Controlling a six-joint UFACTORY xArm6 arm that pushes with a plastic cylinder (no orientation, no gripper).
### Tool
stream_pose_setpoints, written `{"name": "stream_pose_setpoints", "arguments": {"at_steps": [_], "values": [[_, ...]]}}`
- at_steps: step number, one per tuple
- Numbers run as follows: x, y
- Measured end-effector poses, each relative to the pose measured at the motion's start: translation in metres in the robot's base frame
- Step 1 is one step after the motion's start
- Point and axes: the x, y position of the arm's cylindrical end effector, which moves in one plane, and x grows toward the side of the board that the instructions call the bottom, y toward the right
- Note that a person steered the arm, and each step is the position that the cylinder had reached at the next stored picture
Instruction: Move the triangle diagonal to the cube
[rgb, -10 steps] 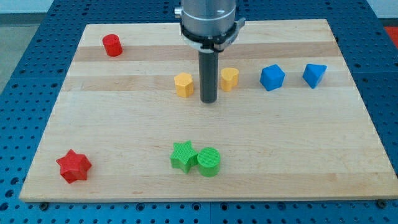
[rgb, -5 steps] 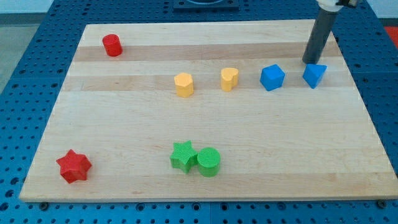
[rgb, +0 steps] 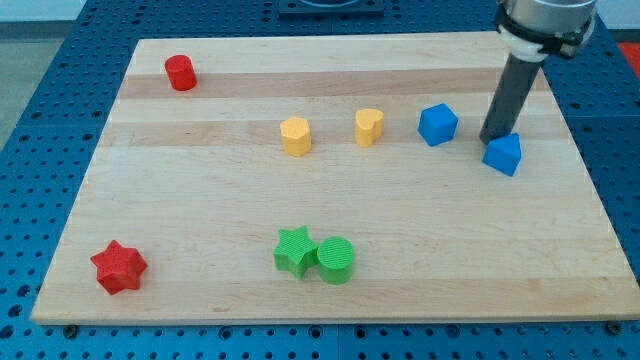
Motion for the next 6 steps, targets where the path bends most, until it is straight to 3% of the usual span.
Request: {"name": "stream_pose_setpoints", "arguments": {"at_steps": [2,5,6], "values": [[0.016,-0.006],[-0.004,0.016],[0.021,0.016]]}}
